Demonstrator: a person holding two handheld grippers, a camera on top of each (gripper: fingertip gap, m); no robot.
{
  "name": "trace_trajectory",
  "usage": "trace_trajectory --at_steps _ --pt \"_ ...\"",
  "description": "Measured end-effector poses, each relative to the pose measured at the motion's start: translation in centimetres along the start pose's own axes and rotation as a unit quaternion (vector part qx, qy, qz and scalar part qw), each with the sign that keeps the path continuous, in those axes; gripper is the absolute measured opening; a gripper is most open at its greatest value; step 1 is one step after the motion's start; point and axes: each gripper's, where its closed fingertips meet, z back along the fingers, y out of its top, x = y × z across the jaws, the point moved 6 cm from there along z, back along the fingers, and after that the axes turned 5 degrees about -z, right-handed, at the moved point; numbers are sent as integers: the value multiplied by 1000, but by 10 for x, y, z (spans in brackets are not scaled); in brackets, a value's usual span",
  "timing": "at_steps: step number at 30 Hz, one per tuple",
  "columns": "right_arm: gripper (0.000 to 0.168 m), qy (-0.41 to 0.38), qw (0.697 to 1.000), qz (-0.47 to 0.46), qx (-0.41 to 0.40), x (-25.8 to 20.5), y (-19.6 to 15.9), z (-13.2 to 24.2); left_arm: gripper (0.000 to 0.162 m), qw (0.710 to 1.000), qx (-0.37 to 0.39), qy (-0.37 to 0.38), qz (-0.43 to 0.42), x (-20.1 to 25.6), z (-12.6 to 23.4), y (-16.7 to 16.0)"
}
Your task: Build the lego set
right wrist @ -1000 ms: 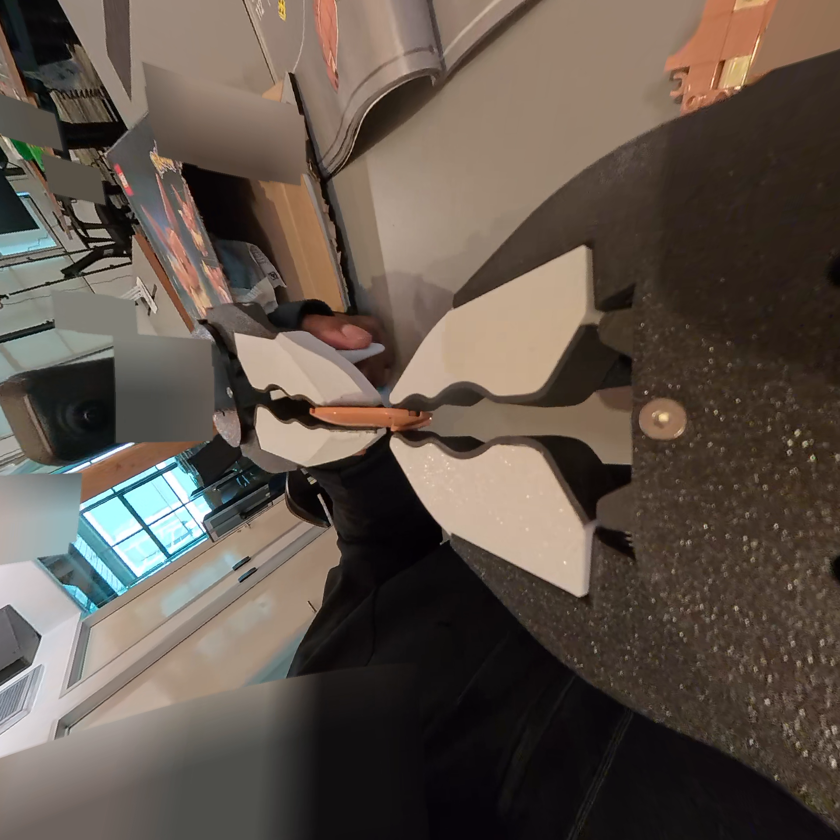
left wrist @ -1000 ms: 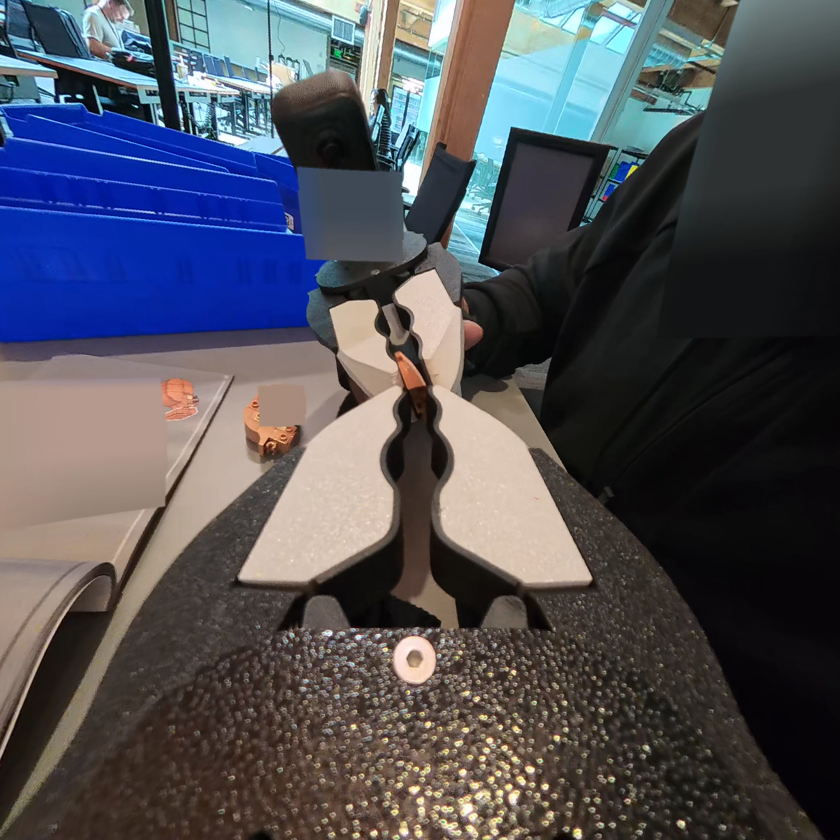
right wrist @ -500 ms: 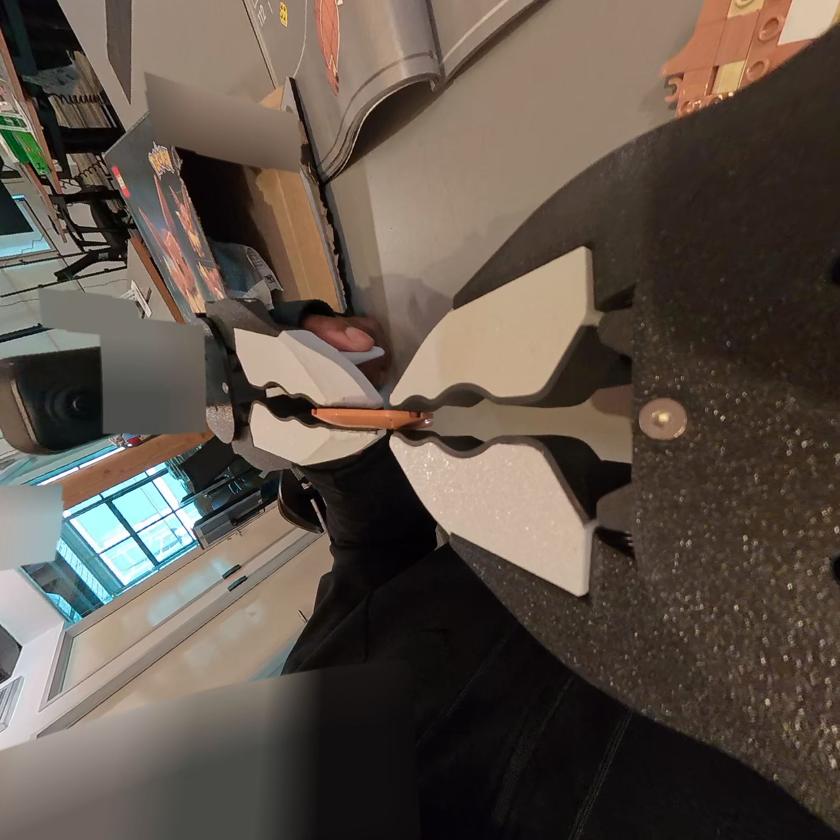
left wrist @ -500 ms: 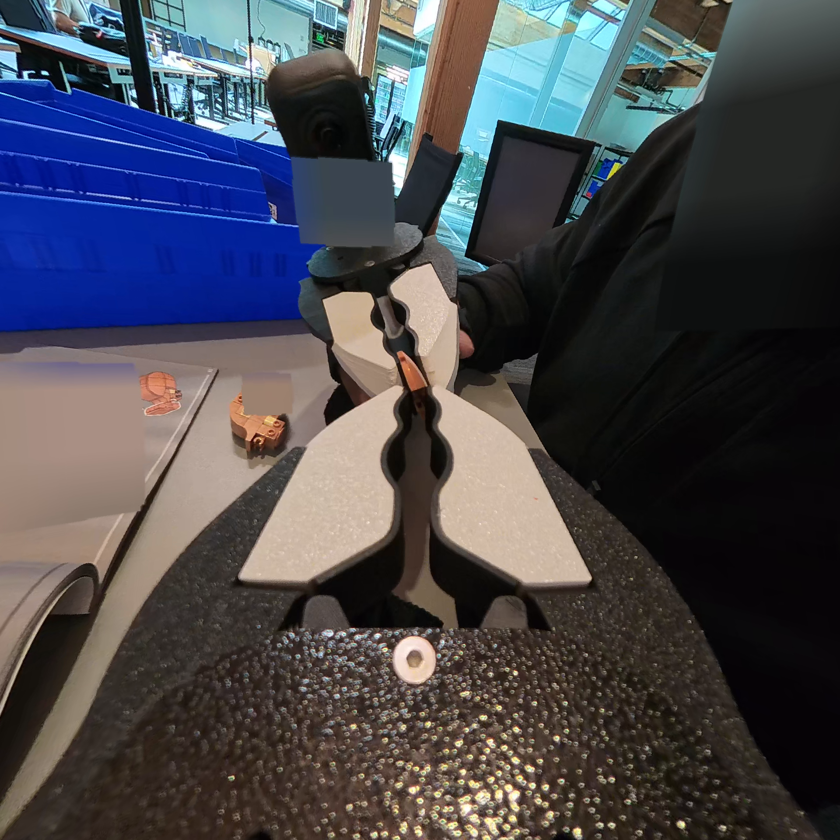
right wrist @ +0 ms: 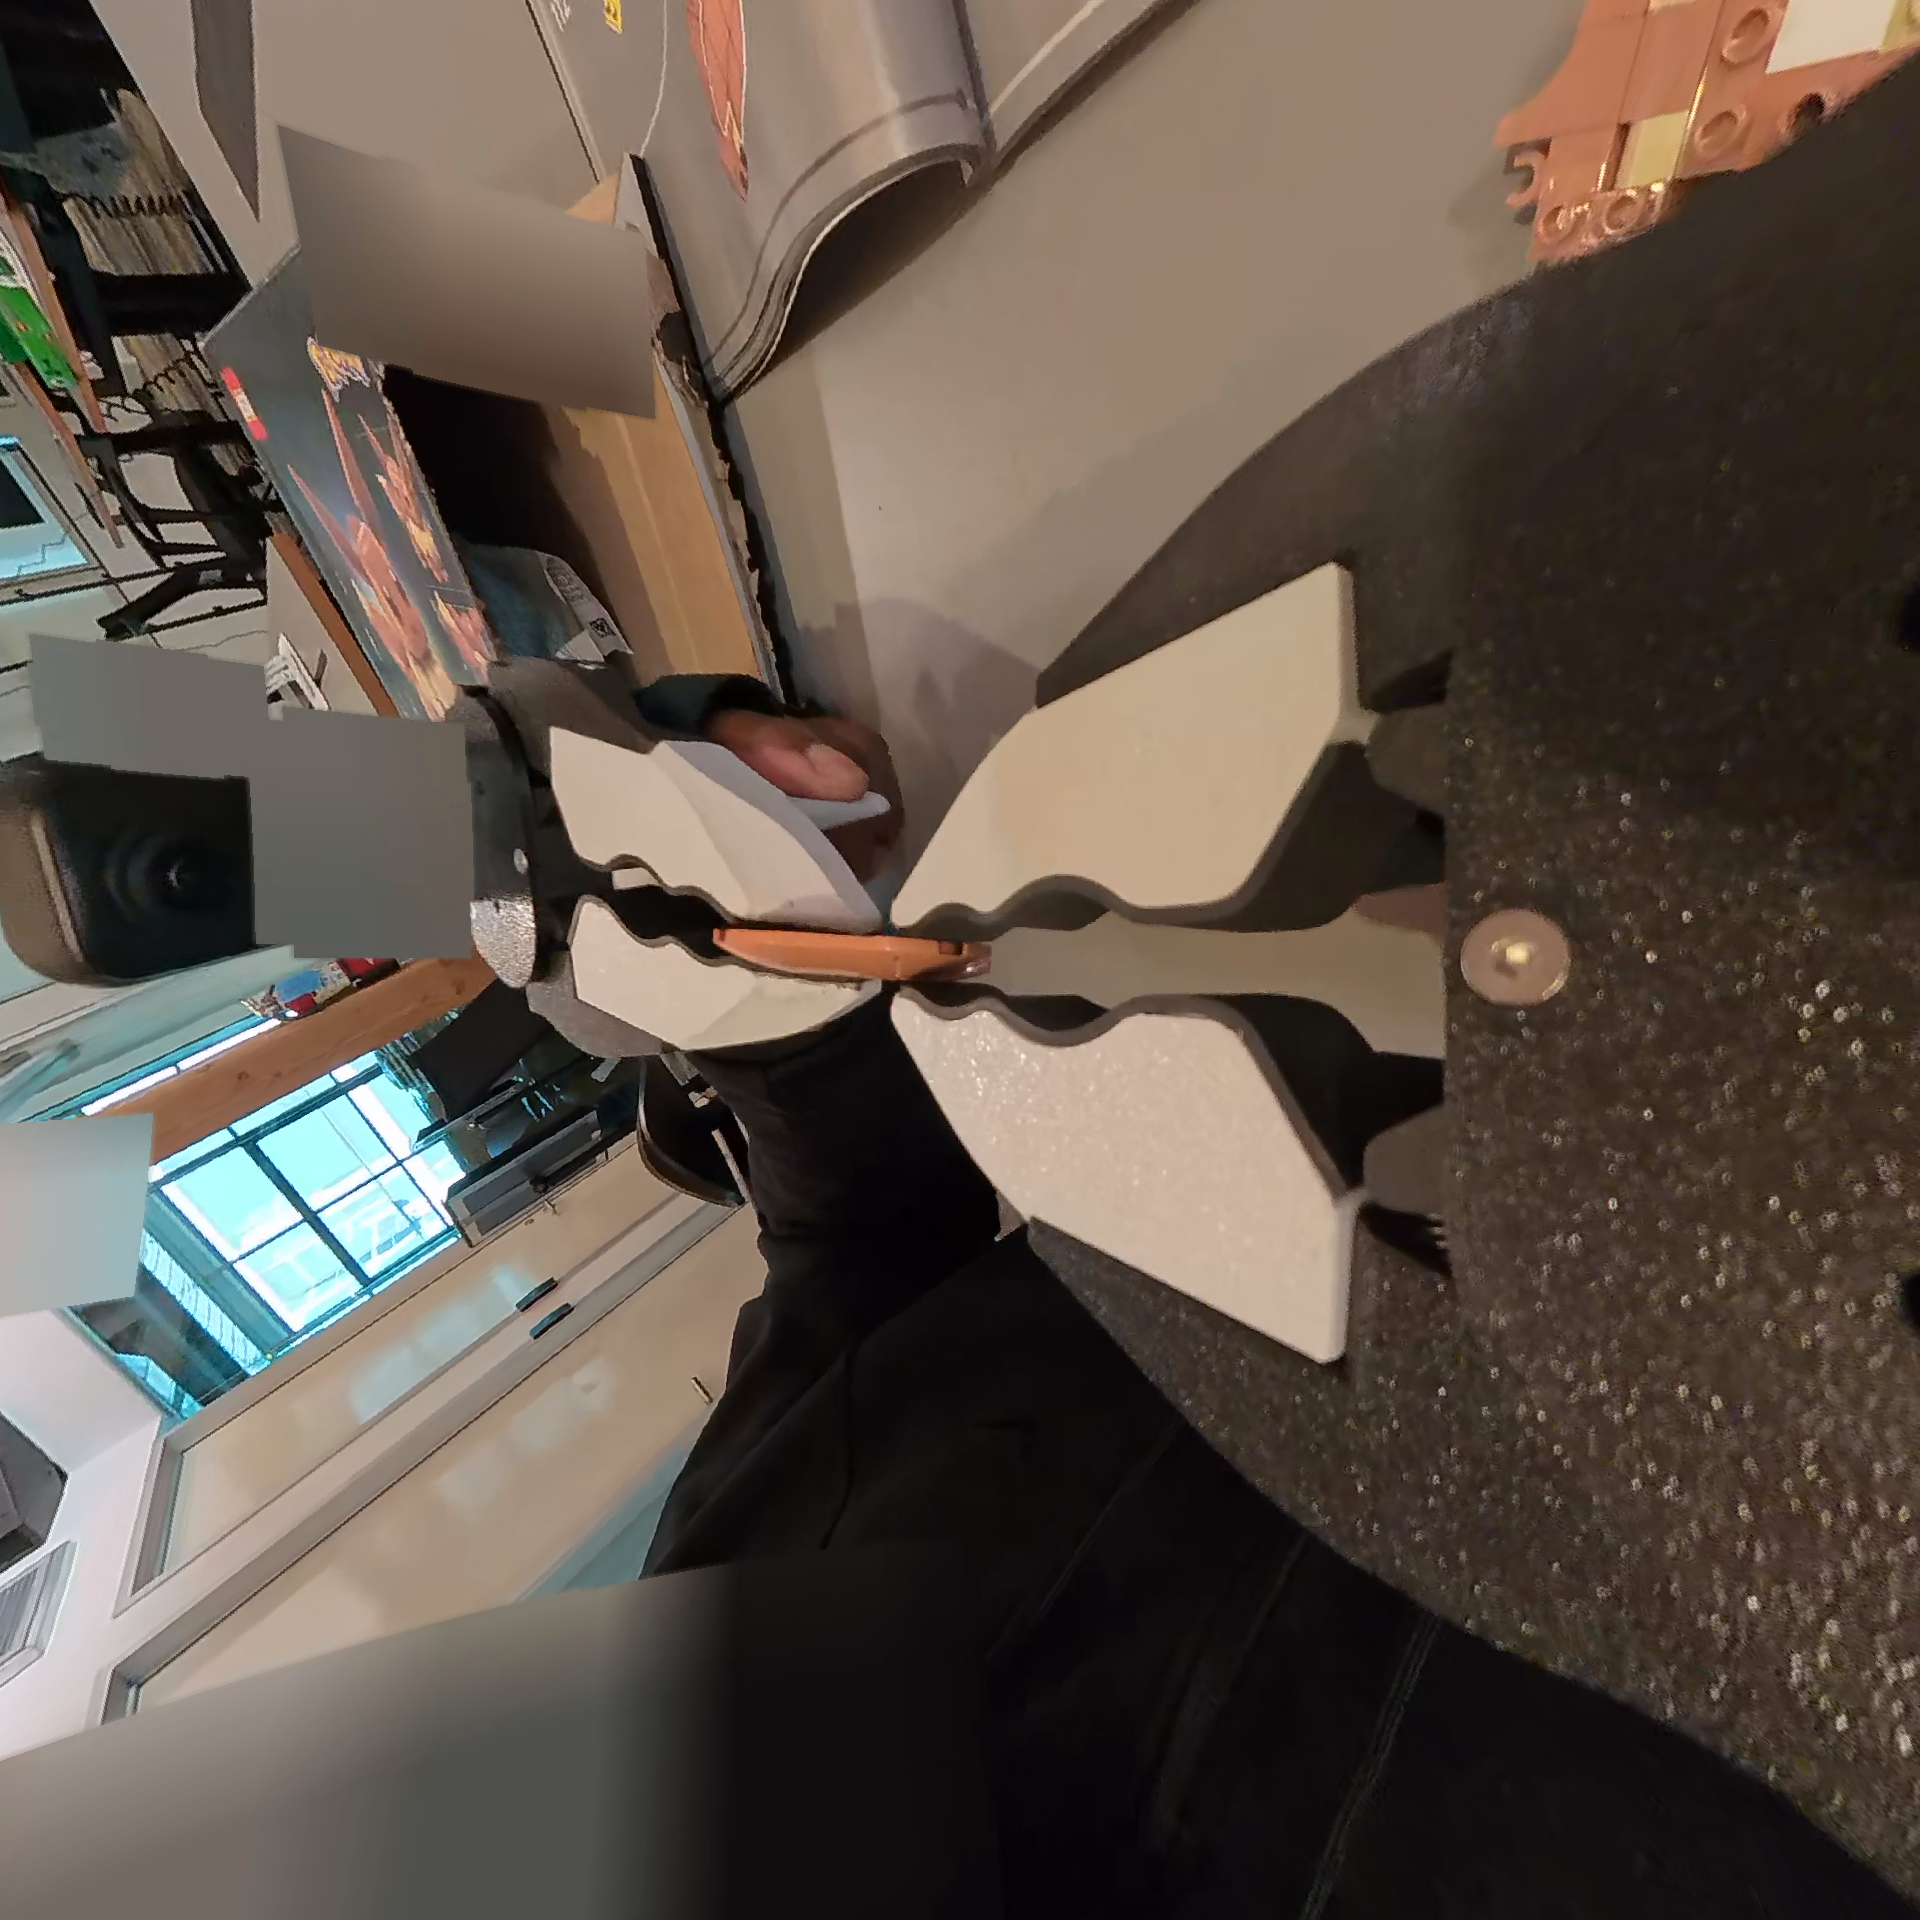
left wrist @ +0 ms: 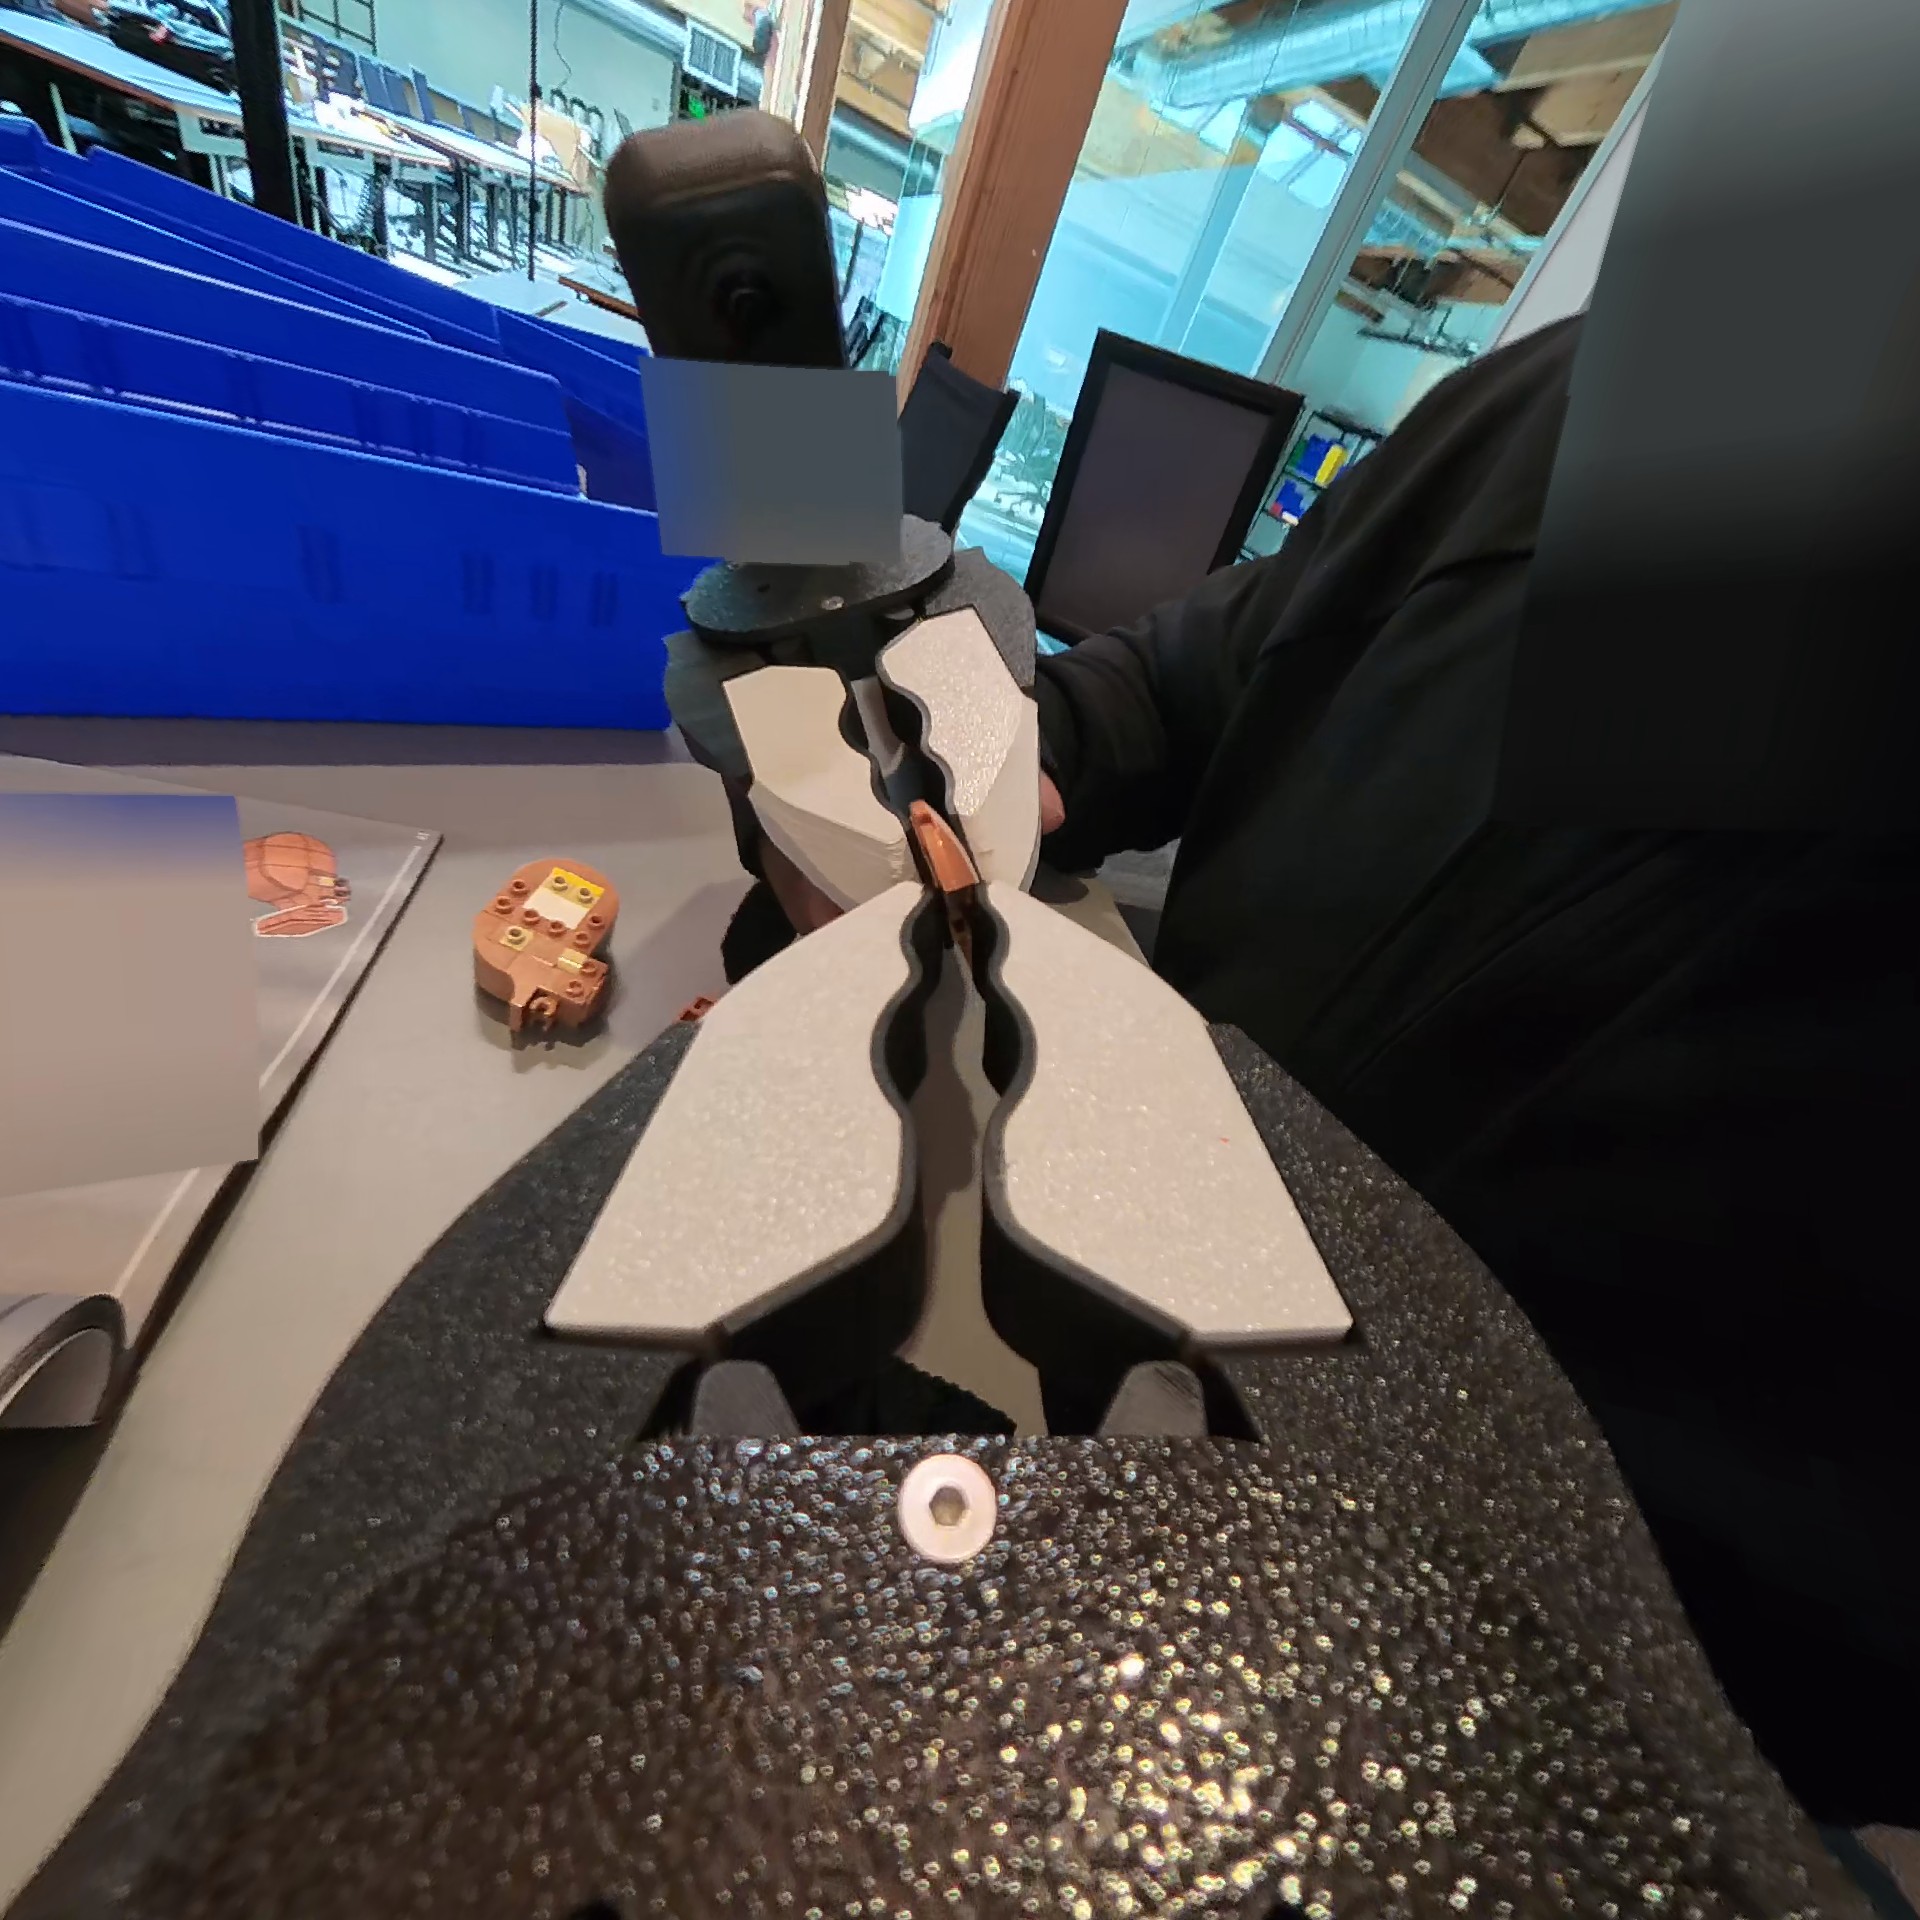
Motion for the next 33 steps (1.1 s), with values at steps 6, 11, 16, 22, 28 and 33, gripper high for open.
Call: trace_trajectory --at_steps 6,11,16,22,28,33 --pt "7 1 1000 -7 4 0 0 0 4 1000 6 -6 11 -1 0 0" --pt "7 -4 1000 -5 4 0 0 0 4 1000 7 -6 18 -2 1 0" --pt "7 -7 1000 3 -1 1 -1 1 4 1000 4 -6 19 -2 0 -1" --pt "7 -14 1000 -5 -7 3 -1 2 4 1000 4 -3 26 -4 0 -2" --pt "33 -11 1000 -22 9 3 1 2 4 999 31 1 45 -8 1 -1" --pt "32 -35 999 -29 14 8 2 4 5 996 58 10 67 -13 3 0"
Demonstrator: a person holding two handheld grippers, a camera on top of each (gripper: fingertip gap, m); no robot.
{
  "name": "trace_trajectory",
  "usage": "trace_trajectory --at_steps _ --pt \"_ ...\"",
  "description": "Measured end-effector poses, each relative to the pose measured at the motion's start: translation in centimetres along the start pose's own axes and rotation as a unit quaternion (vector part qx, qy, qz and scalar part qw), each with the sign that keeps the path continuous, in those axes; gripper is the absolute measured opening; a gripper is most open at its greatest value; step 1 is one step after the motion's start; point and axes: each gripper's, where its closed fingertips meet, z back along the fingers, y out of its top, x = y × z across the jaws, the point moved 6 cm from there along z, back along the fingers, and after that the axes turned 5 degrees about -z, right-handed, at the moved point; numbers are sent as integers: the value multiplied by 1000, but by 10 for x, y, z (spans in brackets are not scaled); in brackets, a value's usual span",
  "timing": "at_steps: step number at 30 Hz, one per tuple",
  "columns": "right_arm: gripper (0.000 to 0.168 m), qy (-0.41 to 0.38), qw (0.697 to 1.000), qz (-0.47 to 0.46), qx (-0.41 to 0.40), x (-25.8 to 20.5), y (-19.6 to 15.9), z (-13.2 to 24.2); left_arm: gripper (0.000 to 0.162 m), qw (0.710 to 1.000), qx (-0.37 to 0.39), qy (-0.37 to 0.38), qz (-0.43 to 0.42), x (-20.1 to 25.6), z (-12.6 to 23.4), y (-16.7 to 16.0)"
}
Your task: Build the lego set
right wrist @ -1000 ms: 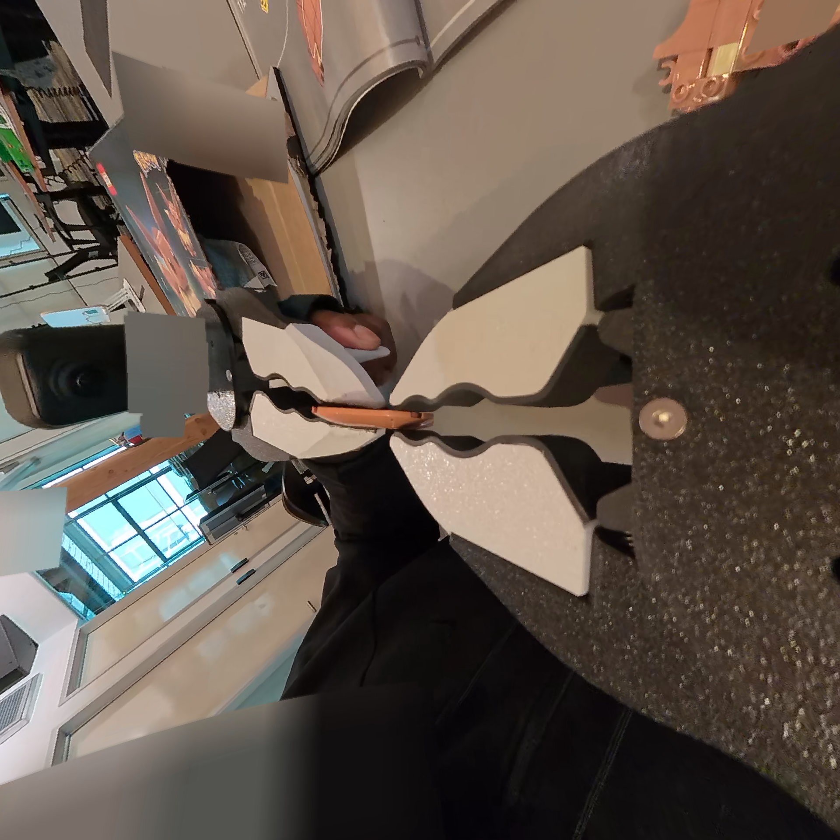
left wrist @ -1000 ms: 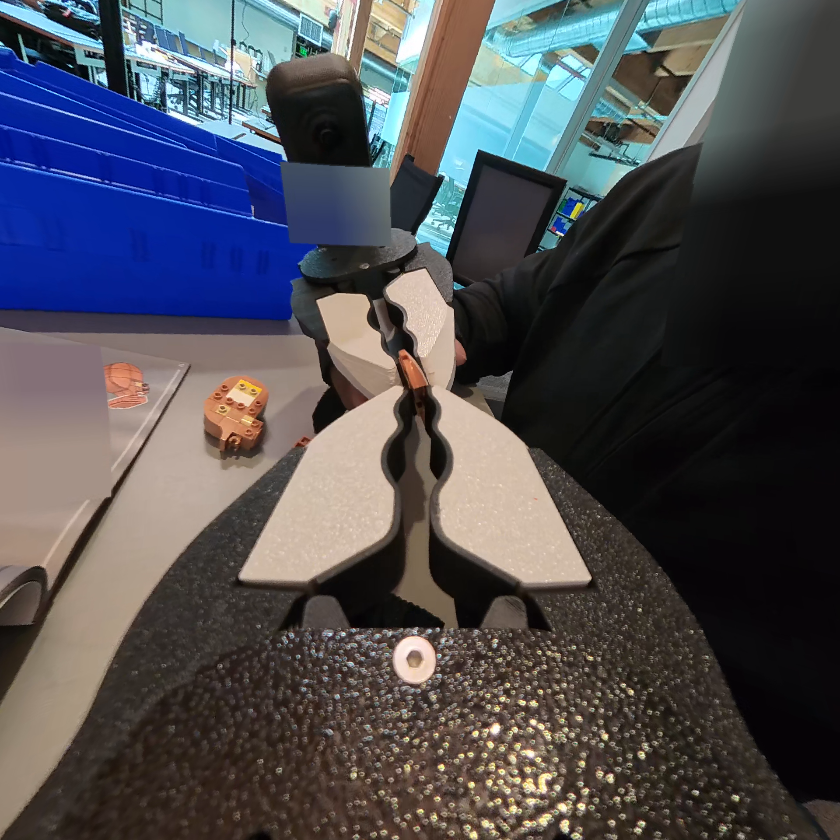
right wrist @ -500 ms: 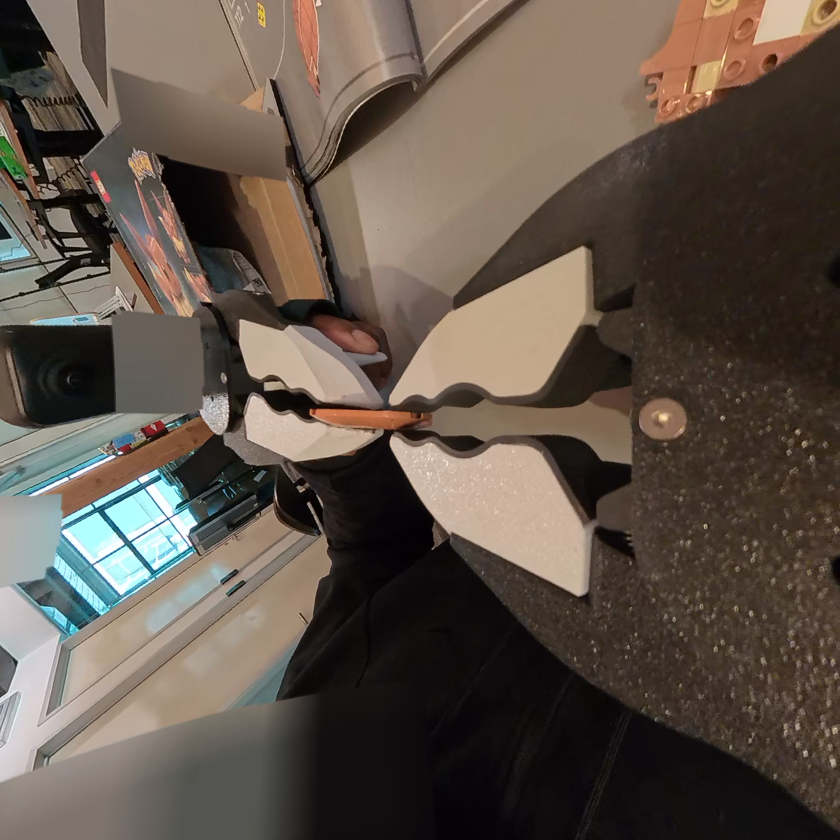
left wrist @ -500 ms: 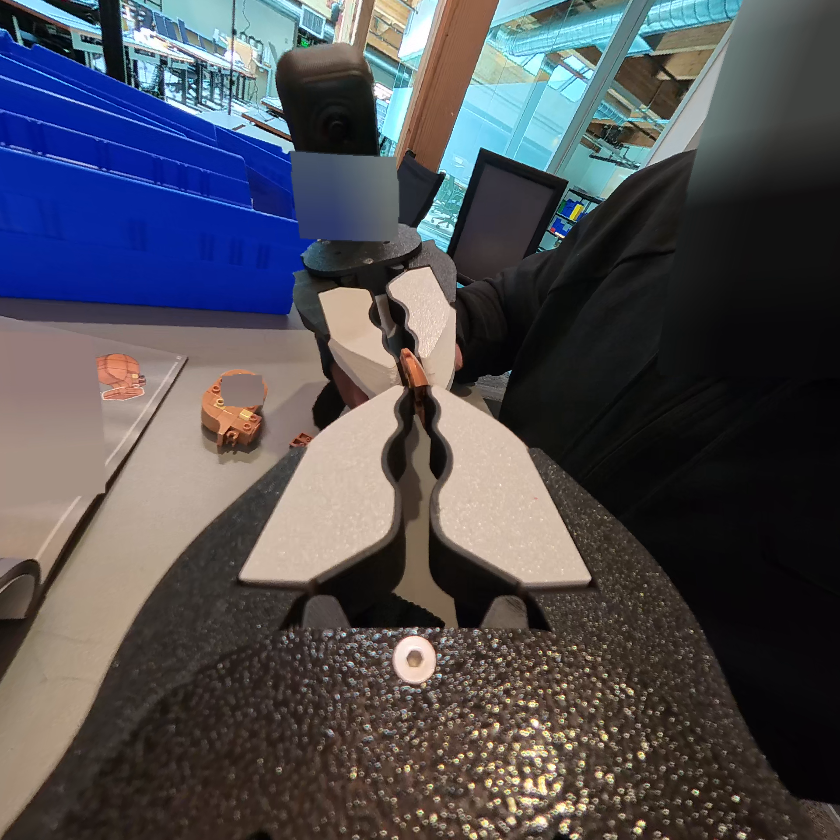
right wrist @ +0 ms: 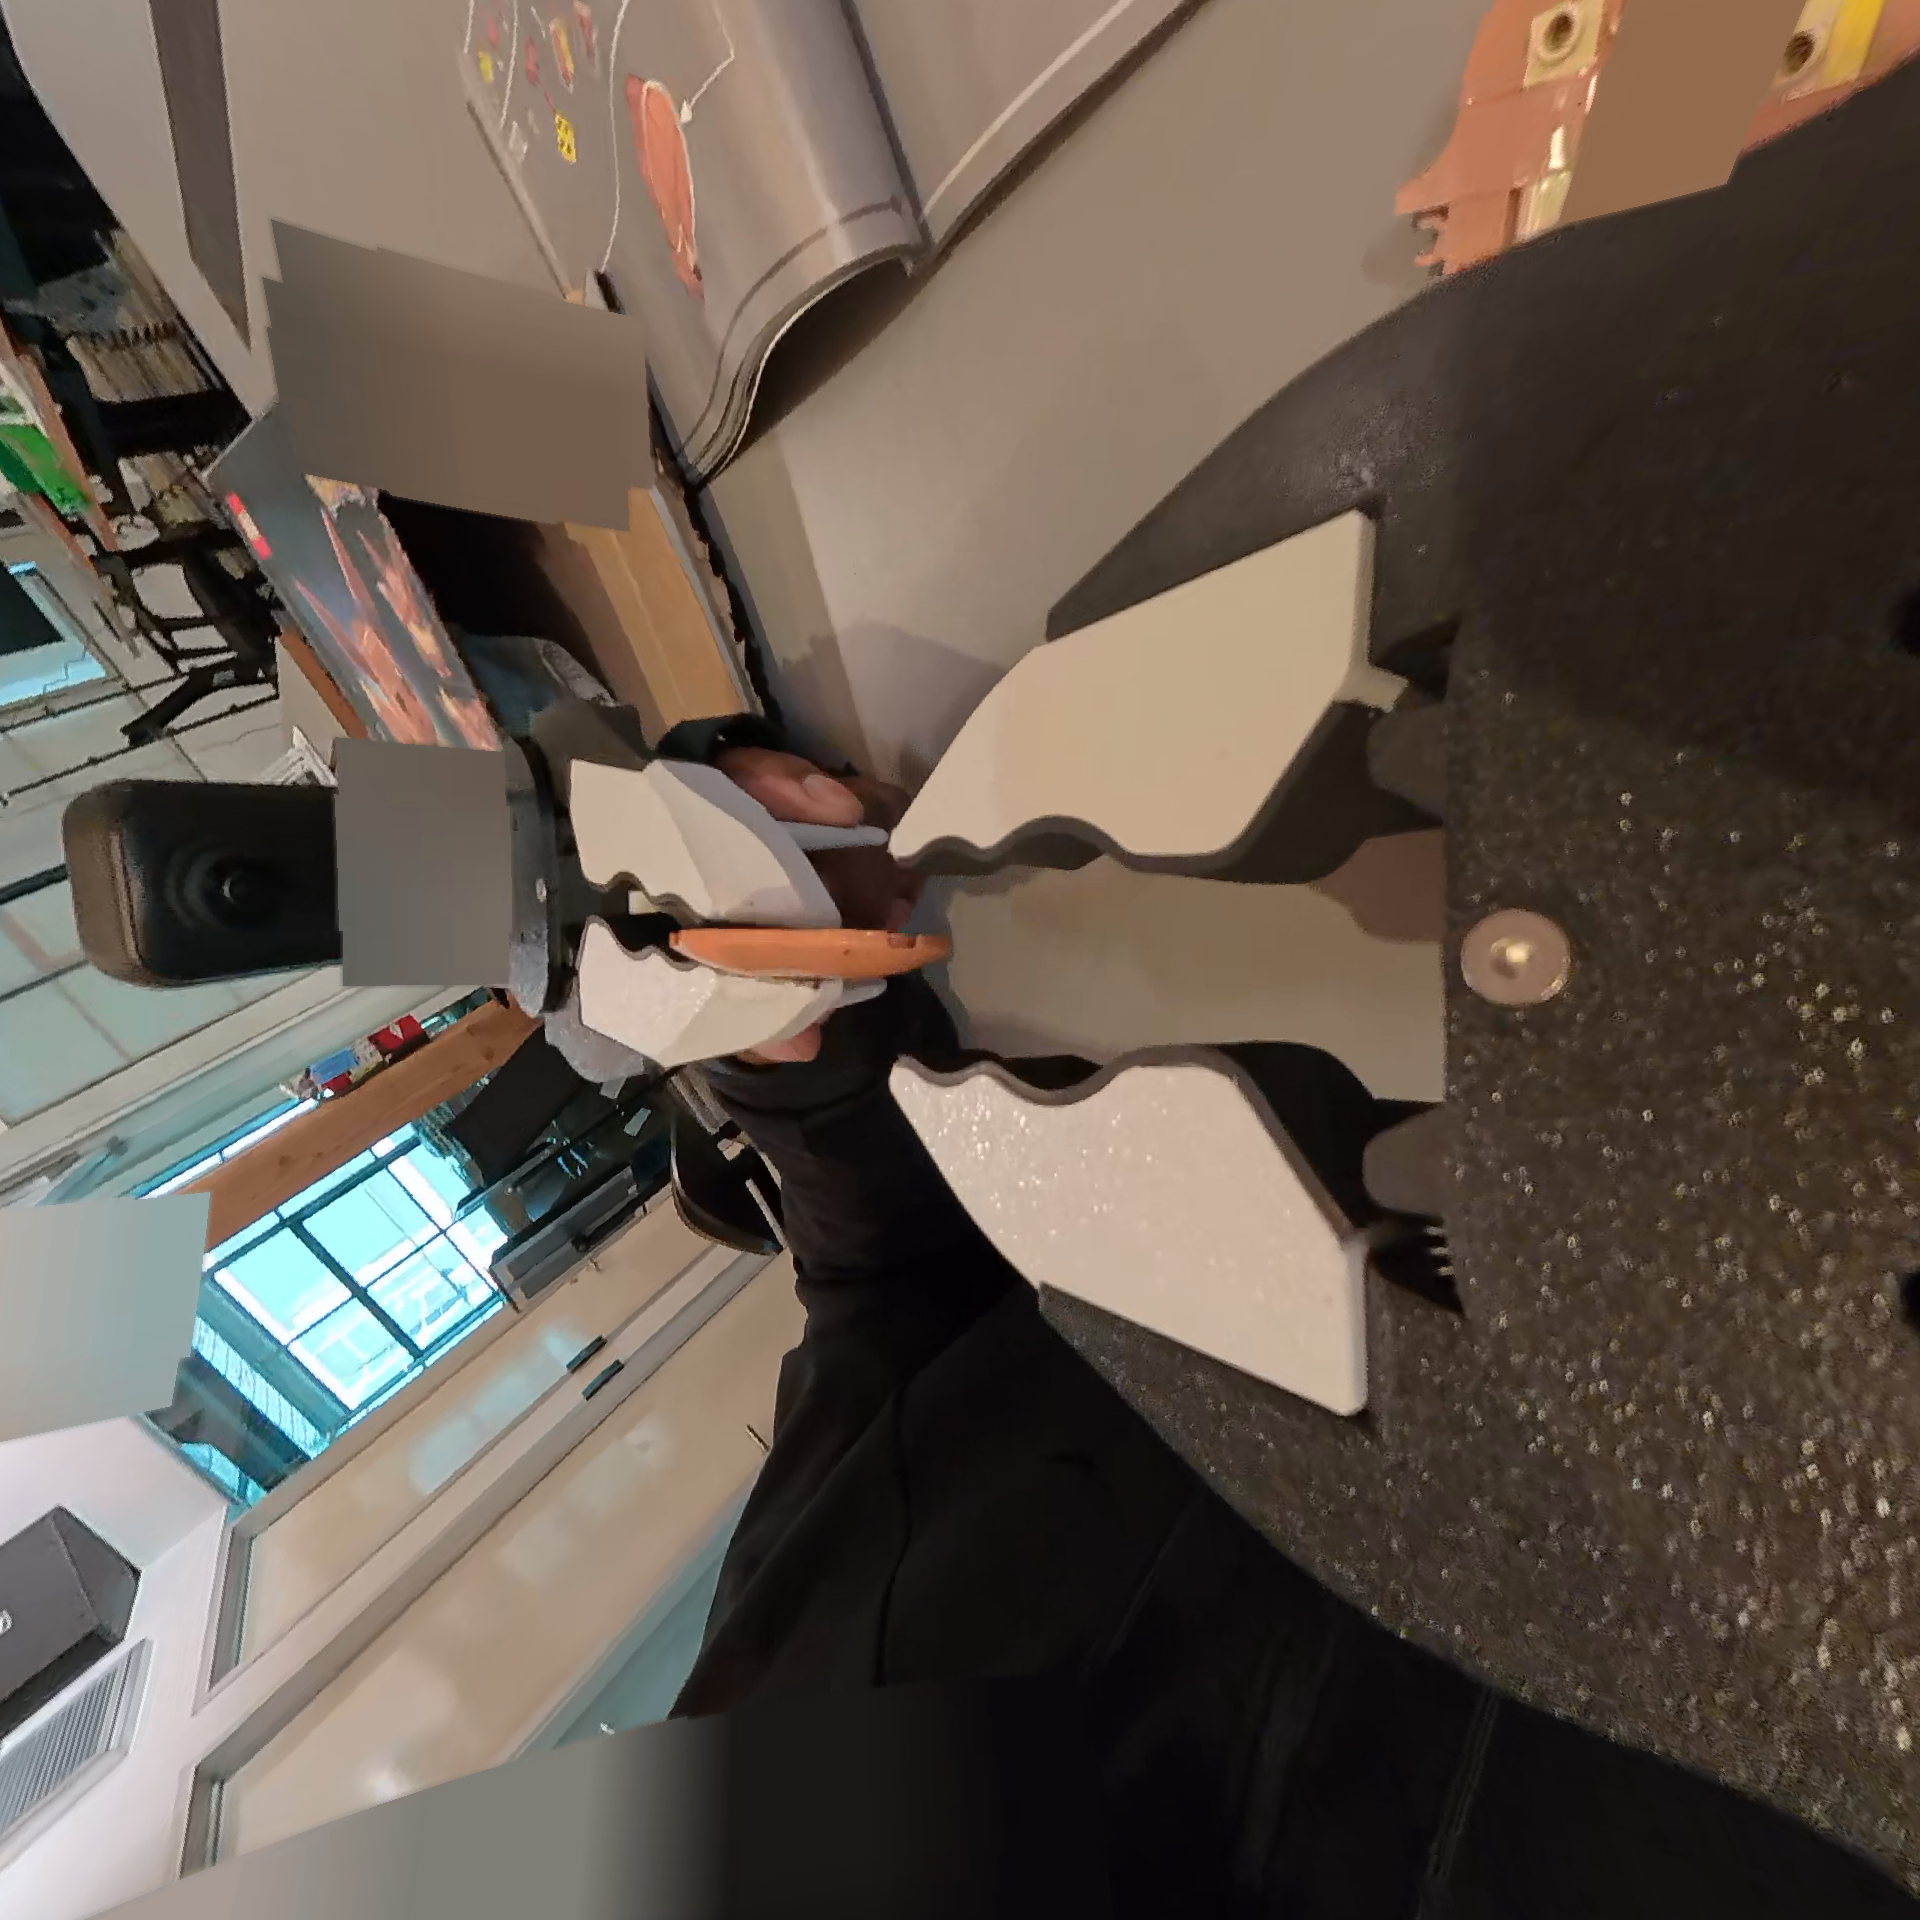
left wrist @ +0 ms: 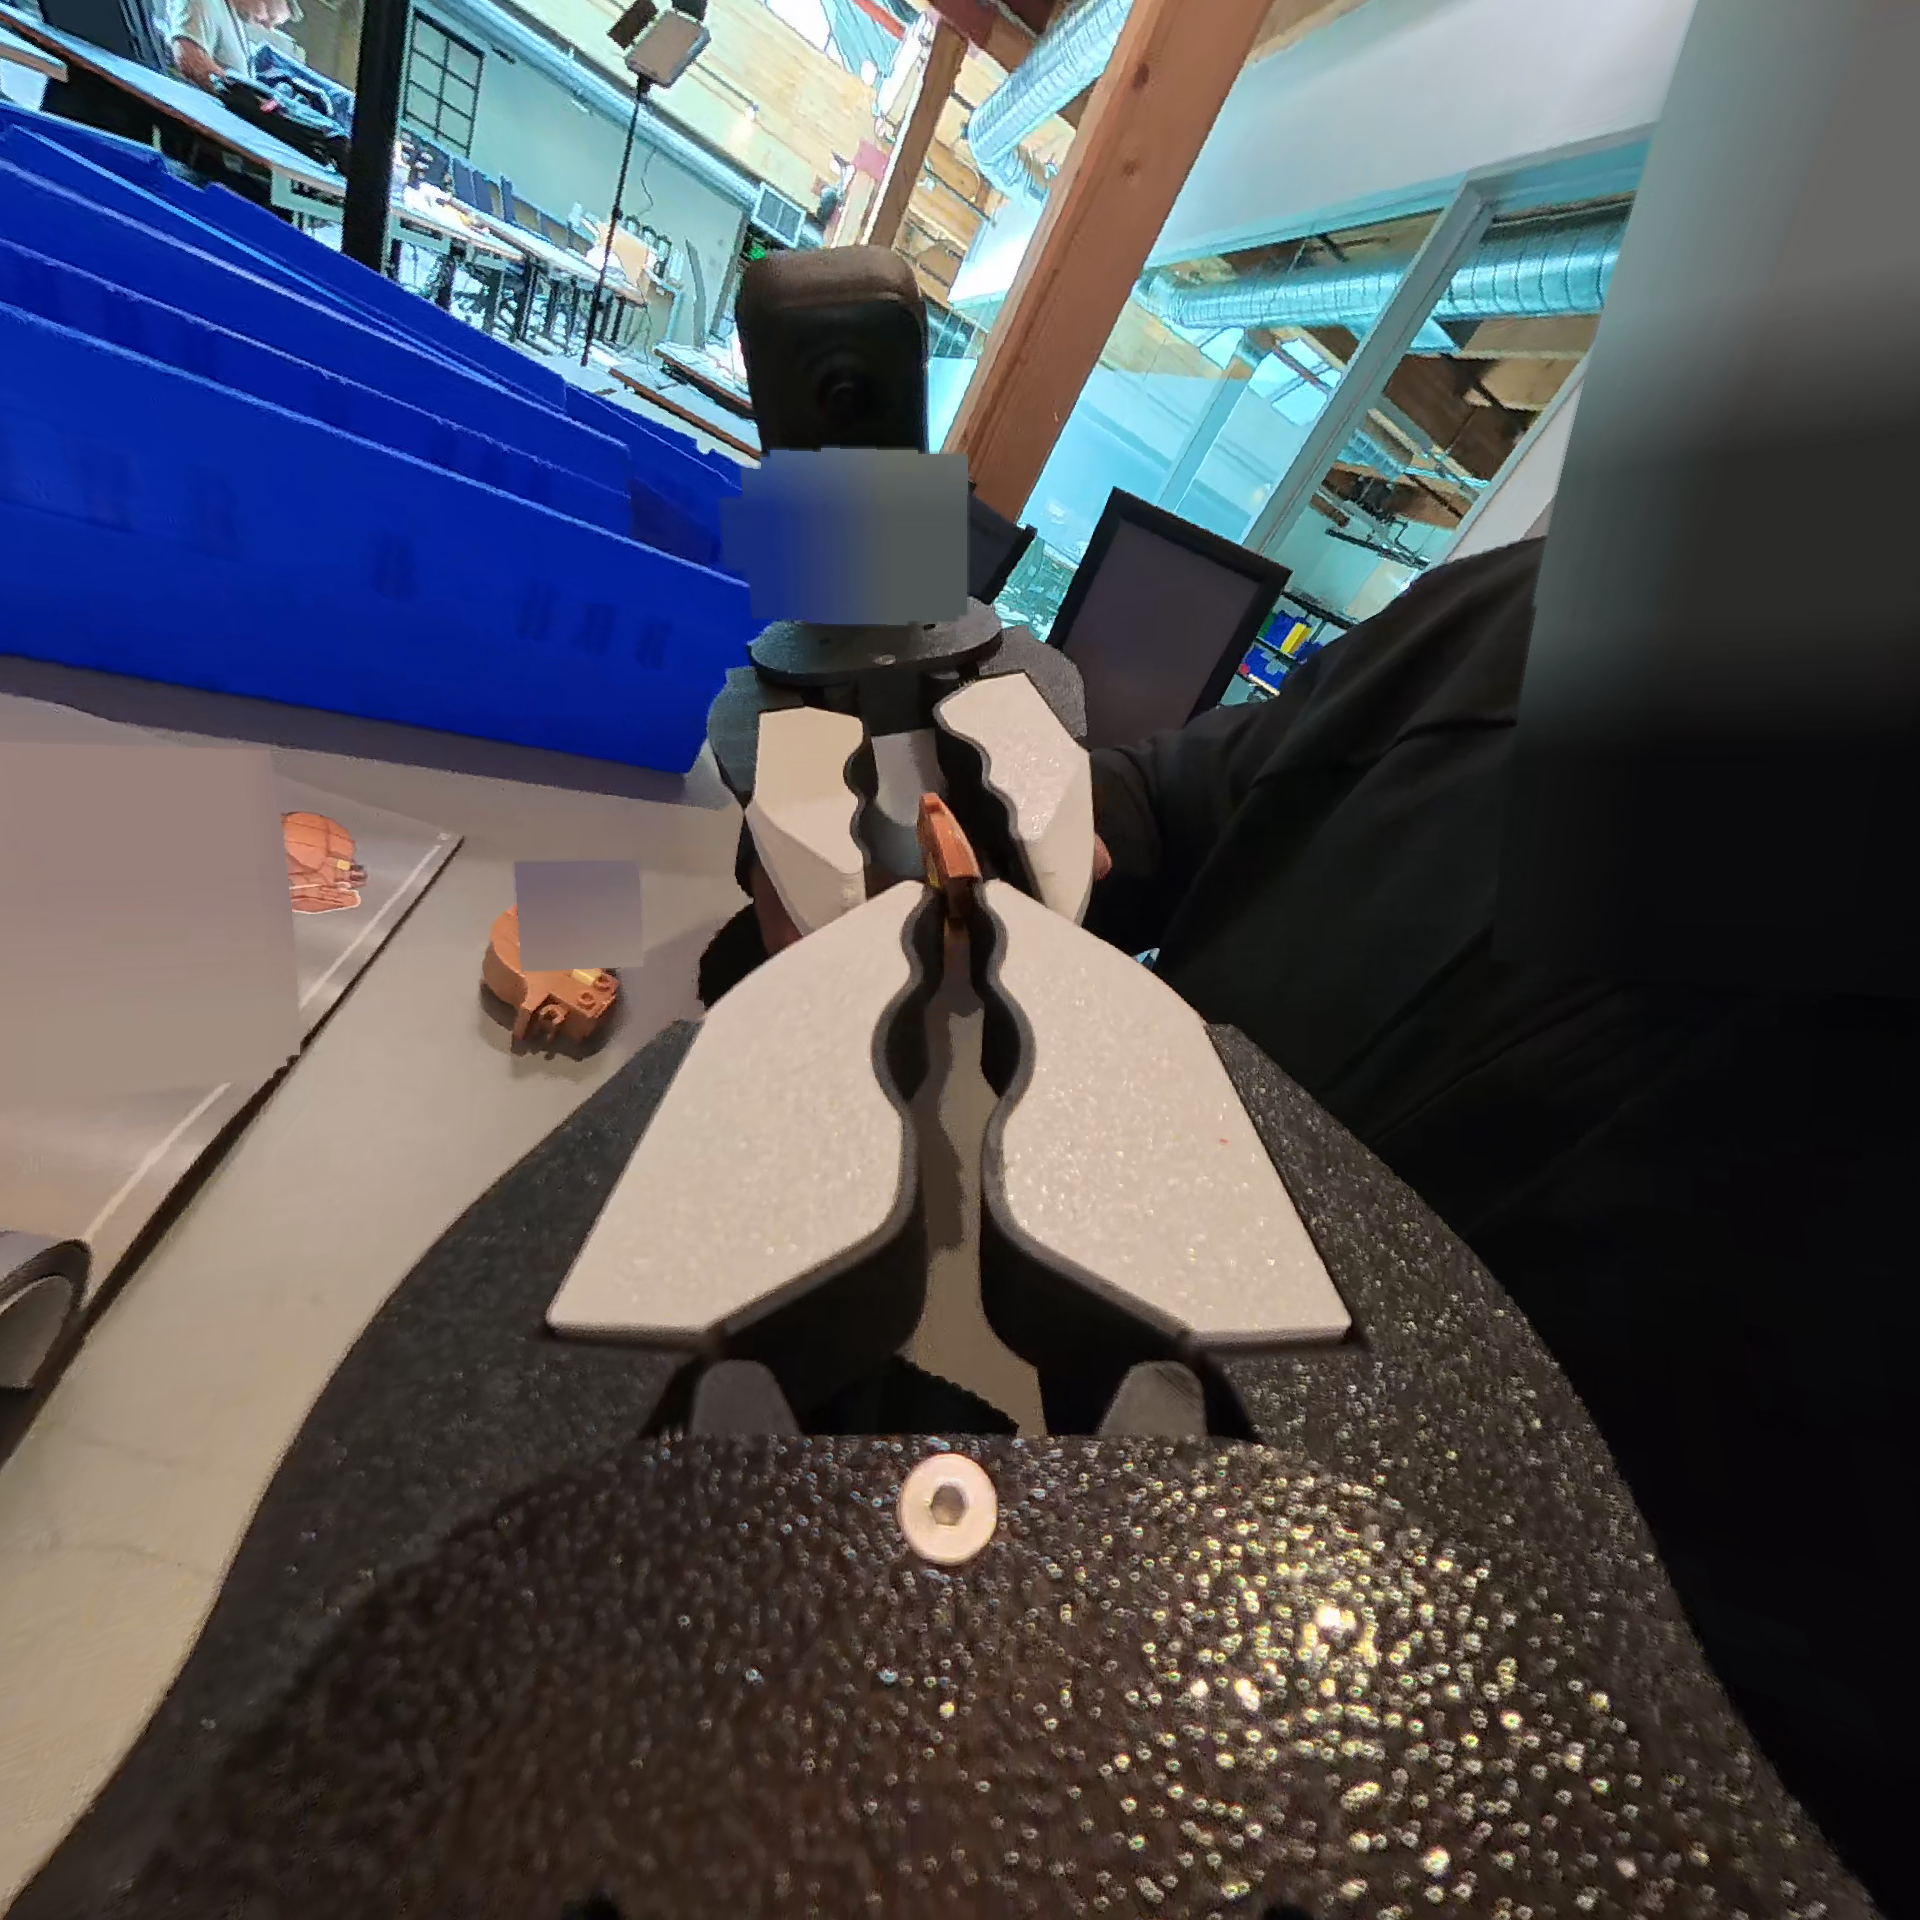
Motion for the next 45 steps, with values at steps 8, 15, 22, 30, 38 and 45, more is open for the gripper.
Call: trace_trajectory --at_steps 8,15,22,30,38,45 --pt "26 -90 995 25 -23 11 0 17 4 998 -25 52 32 -13 3 -9" --pt "21 -207 977 52 -24 -2 -33 80 4 987 -106 85 80 -19 -8 -29" --pt "24 -287 944 54 -157 -20 -99 90 4 985 -109 65 113 -19 -19 -38" --pt "25 -323 918 65 -220 -24 -110 80 4 986 -84 83 116 -9 -24 -39" --pt "5 -352 888 115 -274 -24 -115 64 4 987 -84 102 97 13 -37 -47" --pt "5 -391 854 235 -248 -19 -105 53 4 984 -94 121 91 24 -42 -60"
